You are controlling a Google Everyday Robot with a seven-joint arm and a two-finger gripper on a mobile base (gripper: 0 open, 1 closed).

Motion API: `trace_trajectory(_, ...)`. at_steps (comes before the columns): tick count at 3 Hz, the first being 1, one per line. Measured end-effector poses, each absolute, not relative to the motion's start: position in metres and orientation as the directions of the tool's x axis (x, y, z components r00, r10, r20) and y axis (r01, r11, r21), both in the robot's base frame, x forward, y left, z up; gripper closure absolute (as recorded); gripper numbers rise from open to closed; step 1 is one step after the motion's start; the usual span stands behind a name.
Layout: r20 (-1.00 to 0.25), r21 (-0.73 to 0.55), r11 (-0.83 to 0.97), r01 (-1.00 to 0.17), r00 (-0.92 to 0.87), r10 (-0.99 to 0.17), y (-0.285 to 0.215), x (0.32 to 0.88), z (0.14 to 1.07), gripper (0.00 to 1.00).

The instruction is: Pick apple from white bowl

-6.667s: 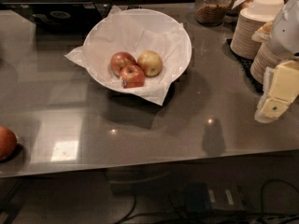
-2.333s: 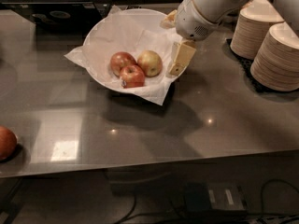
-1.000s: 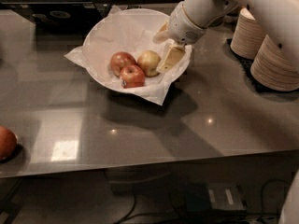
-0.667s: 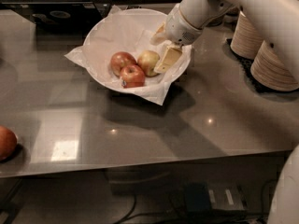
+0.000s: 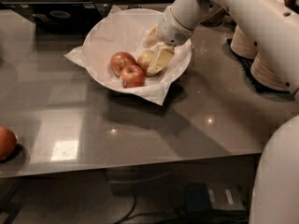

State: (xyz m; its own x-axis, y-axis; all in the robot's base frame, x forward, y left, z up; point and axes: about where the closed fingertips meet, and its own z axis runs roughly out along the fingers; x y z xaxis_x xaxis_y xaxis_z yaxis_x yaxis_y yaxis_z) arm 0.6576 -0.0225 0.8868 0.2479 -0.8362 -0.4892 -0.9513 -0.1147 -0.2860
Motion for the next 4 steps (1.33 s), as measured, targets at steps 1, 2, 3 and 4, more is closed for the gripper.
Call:
trace_trajectory(1, -0.487, -0.276, -0.141, -0.951, 0.264, -0.832, -0.015, 0.659, 0.88, 0.38)
trace_trajectory(2, -0.486, -0.262, -0.148, -0.954, 0.263, -0.833, -0.015, 0.663, 0.871, 0.37)
trace_trajectory(3, -0.484, -0.241, -0.154, -0.958, 0.256, -0.837, -0.017, 0.666, 0.86, 0.36)
trace_trajectory(4, -0.482, -0.226, -0.162, -0.961, 0.254, -0.839, -0.018, 0.668, 0.851, 0.55)
